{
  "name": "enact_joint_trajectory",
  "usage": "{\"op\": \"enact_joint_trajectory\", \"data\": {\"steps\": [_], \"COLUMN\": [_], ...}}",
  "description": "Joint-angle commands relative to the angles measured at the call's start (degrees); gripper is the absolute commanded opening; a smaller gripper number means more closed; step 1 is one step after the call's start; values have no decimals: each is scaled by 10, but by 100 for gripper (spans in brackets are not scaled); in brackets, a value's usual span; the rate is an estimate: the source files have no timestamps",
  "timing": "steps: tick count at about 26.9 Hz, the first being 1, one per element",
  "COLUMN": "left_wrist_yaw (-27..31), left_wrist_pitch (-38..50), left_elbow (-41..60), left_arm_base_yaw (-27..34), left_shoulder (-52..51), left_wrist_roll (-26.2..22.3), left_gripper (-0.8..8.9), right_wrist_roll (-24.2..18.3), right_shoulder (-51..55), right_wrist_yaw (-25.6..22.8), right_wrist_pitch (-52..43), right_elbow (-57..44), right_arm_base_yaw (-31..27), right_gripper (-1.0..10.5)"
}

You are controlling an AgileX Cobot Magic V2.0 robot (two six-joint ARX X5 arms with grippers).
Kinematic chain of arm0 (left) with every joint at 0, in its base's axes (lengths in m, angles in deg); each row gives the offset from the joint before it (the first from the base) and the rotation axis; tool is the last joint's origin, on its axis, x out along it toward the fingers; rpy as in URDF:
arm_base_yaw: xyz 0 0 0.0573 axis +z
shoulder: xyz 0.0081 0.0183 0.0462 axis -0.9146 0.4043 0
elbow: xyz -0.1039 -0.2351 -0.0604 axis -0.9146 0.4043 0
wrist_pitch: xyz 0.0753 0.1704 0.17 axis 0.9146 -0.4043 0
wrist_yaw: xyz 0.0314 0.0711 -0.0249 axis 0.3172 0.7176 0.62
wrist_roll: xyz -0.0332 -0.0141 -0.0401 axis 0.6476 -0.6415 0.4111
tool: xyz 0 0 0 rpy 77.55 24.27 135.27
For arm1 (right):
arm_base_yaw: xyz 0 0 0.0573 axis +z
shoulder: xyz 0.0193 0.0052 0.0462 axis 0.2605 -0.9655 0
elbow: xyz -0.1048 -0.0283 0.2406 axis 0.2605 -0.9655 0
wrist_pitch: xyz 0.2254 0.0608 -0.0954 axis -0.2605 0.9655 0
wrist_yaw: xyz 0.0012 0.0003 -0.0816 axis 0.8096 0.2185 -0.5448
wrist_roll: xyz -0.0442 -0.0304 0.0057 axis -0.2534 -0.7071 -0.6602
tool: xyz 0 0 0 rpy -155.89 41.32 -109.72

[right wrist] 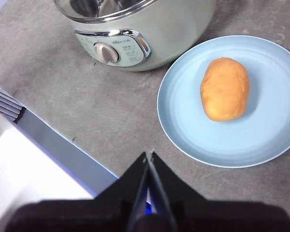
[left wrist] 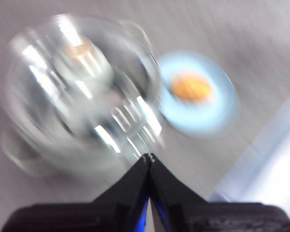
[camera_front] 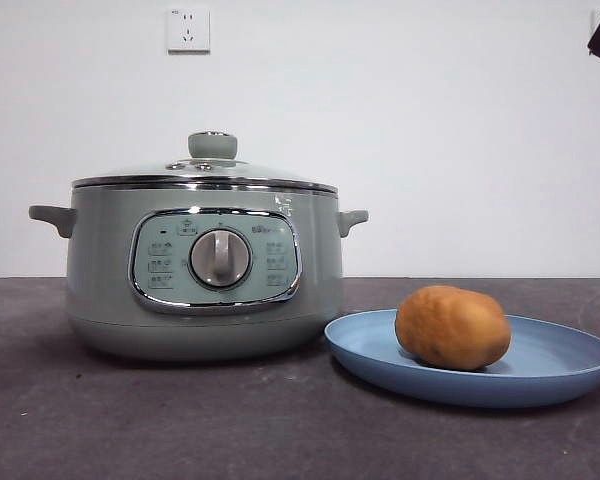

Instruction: Take the potato out from the steamer,put the potato on the plate,close the lid

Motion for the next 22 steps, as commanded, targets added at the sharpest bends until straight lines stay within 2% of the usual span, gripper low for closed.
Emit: {"op": "enact_joint_trajectory", "data": {"steps": [1,4,7,13,22], "left_wrist_yaw": [-7,-7,-3,13,29], "left_wrist_pitch": [156,353,510,569,574], "left_elbow": [19,101,235,400,582], "left_arm_base_yaw": [37,97,158,202,216], "left_shoulder": [-39,-105,-188,-295,-415], "left_wrist_roll": [-51,-38,-35,-34,-8], "left_gripper": [-4,-4,-4,-4,-4], "right_wrist_roll": [3,3,3,3,3], "right_shoulder": [1,1,1,1,1], "right_wrist_yaw": [-2,-2,-2,-2,-2], "right_wrist_pitch": [-2,-2,-2,-2,-2], "right_elbow": [3,3,3,3,3], "right_arm_base_yaw": [1,1,1,1,1], "right_gripper": [0,0,0,0,0]}}
